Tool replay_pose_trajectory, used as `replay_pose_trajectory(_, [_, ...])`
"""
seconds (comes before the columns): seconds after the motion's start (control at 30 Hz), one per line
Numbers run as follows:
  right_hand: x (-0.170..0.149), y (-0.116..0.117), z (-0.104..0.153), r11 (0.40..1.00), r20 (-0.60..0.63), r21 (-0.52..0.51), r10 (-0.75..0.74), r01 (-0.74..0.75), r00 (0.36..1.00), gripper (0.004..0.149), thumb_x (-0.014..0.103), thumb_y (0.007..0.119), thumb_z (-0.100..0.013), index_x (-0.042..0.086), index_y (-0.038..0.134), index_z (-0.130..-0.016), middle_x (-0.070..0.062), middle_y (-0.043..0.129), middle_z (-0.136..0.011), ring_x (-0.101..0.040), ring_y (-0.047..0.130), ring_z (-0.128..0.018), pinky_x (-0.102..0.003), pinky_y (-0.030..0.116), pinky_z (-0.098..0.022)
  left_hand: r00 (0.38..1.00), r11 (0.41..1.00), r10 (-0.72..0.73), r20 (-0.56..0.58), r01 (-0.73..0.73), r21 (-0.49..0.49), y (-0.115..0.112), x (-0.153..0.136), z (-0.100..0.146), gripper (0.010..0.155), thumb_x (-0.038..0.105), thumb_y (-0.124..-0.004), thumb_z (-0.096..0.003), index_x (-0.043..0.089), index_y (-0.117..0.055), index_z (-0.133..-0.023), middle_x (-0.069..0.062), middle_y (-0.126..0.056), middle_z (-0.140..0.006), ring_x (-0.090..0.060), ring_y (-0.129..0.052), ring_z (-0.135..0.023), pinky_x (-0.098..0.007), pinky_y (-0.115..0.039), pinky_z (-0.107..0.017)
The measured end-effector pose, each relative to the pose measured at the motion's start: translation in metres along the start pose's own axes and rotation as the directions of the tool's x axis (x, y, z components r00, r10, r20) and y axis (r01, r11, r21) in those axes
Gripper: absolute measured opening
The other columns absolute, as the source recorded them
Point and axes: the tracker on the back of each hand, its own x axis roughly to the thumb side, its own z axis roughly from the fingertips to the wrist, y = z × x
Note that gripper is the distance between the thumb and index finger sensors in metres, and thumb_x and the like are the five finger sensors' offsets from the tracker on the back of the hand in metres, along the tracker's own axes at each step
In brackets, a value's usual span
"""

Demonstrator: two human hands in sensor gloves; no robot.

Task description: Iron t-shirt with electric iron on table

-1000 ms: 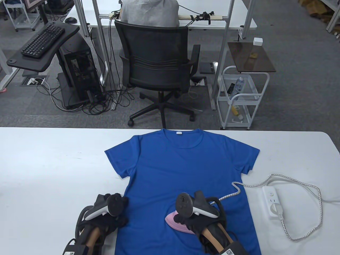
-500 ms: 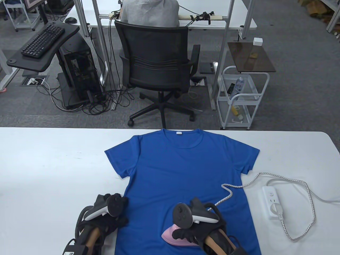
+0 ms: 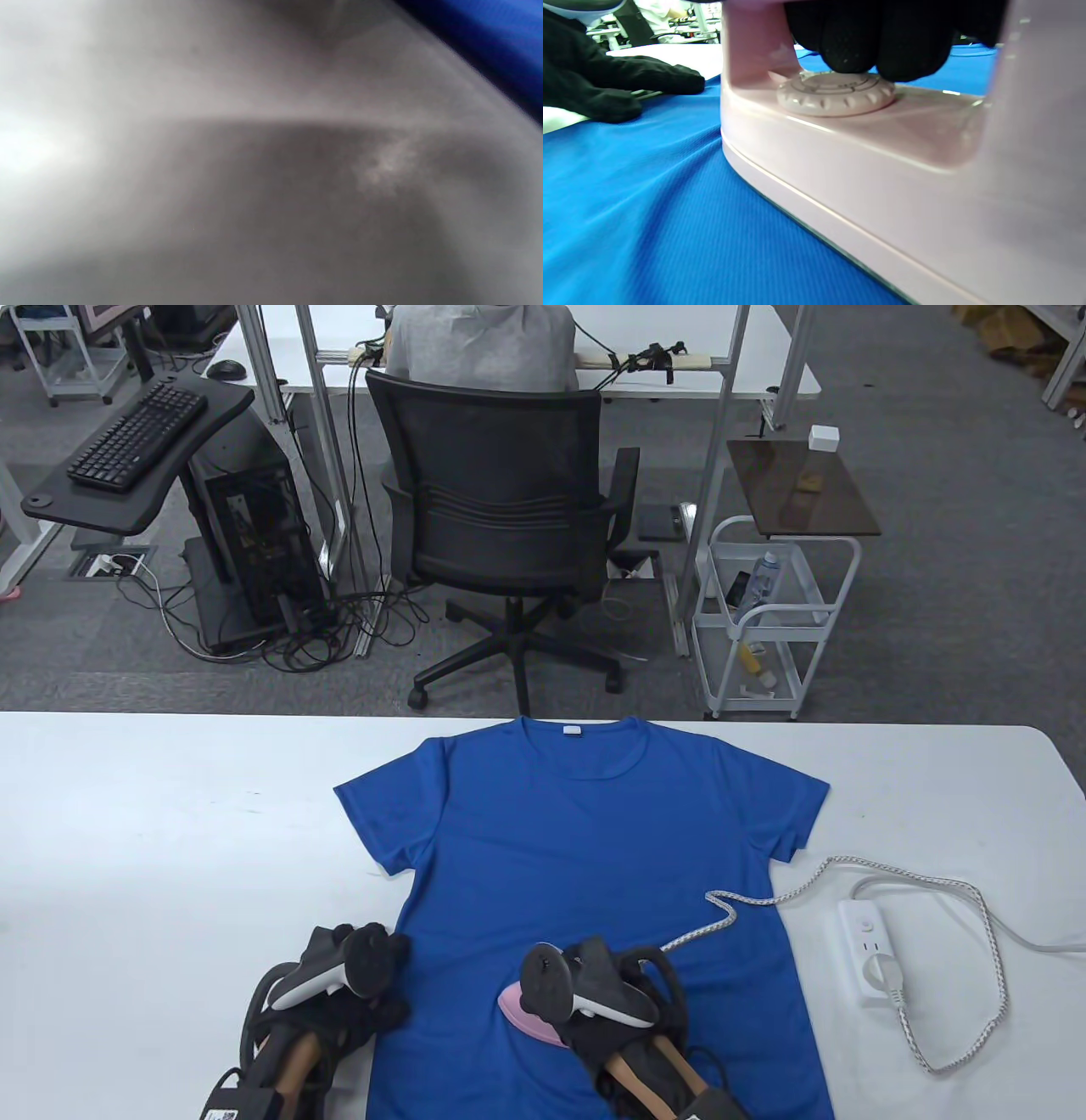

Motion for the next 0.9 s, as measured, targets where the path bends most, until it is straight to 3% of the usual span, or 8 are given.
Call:
replay_pose_trajectory(0.37, [0.002,0.001,-0.002,0.999,0.006,-0.032,0.001,-0.001,1.0,0.07,0.046,0.058,-0.043,0.006,0.068,-0.1,-0.016,0.087,-0.079,-0.04,0.092,-0.059,-0.057,0.076,-0.048,1.0,1.0,-0.012,0.0,0.012,-0.009,0.001,0.0,0.0,0.08,0.058,-0.053,-0.0449,0.038,-0.006,-0.106,0.003,0.001,-0.113,-0.036,-0.001,-0.106,-0.06,-0.018,-0.074])
replay_pose_trajectory(0.8, [0.025,0.001,0.021,0.984,0.27,0.174,-0.08,0.033,0.96,0.07,0.047,0.062,-0.04,0.01,0.068,-0.099,-0.015,0.086,-0.079,-0.04,0.09,-0.061,-0.057,0.075,-0.049,0.999,0.999,-0.031,0.013,0.031,0.006,0.001,-0.001,0.001,0.081,0.059,-0.053,-0.0442,0.037,-0.006,-0.107,0.002,0.0,-0.113,-0.037,-0.003,-0.106,-0.061,-0.019,-0.074])
replay_pose_trajectory(0.9, [0.026,0.001,0.022,0.983,0.273,0.179,-0.08,0.031,0.959,0.07,0.046,0.062,-0.04,0.01,0.068,-0.099,-0.015,0.086,-0.079,-0.041,0.09,-0.061,-0.057,0.075,-0.05,0.999,0.998,-0.048,0.02,0.048,0.034,0.002,-0.004,0.003,0.081,0.059,-0.052,-0.0438,0.037,-0.008,-0.108,0.003,-0.003,-0.115,-0.035,-0.008,-0.108,-0.06,-0.023,-0.076])
